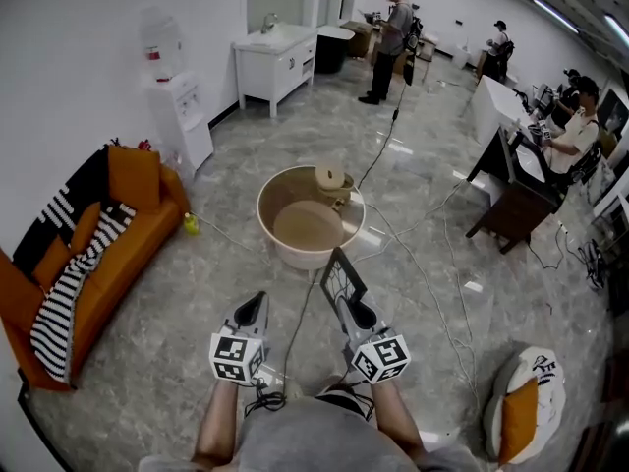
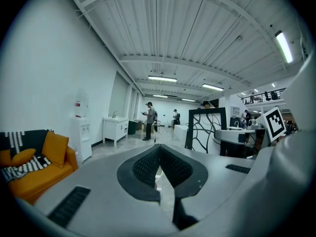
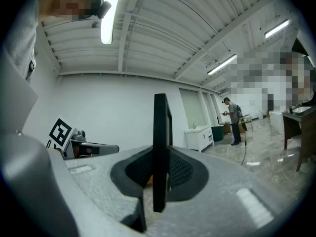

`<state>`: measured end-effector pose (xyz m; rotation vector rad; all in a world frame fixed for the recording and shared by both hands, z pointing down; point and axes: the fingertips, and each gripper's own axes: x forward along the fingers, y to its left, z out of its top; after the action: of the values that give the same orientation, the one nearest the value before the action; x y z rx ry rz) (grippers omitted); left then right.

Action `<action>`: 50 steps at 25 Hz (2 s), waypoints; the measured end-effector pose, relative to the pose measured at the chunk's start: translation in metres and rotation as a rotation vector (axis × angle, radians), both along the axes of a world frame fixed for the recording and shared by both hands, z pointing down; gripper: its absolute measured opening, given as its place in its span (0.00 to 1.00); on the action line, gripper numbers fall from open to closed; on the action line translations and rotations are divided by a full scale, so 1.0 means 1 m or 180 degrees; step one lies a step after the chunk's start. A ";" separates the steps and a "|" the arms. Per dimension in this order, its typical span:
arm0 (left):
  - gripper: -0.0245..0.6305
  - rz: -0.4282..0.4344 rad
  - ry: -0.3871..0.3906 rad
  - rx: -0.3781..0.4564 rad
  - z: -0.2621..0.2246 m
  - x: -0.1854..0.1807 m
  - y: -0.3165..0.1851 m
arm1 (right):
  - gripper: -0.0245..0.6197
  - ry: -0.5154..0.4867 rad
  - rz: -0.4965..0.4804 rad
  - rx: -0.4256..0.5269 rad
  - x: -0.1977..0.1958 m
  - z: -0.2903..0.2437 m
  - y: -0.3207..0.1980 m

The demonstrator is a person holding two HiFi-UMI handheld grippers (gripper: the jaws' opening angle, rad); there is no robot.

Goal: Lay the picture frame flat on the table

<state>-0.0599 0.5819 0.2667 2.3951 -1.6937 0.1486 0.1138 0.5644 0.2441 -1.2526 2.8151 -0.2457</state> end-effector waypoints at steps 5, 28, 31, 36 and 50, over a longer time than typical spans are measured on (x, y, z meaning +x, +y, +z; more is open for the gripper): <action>0.07 -0.0084 0.0006 -0.0071 0.013 -0.011 -0.016 | 0.11 0.0012 -0.0076 -0.0034 -0.011 0.008 -0.022; 0.07 -0.0428 0.0031 -0.0242 0.037 -0.032 -0.294 | 0.11 -0.0028 -0.0448 -0.0278 -0.041 0.037 -0.317; 0.07 -0.0470 0.0036 -0.0297 0.044 -0.029 -0.328 | 0.11 -0.0015 -0.0484 -0.0308 -0.038 0.042 -0.351; 0.07 -0.0551 0.0018 -0.0309 0.053 -0.025 -0.373 | 0.11 -0.0023 -0.0542 -0.0353 -0.032 0.054 -0.401; 0.07 -0.0566 -0.0031 -0.0418 0.072 -0.023 -0.434 | 0.11 -0.0090 -0.0575 -0.0528 -0.036 0.080 -0.468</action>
<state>-0.0826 0.1475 0.3389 2.1426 -1.8304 0.2364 0.0778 0.0967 0.3245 -1.0103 2.9365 -0.5104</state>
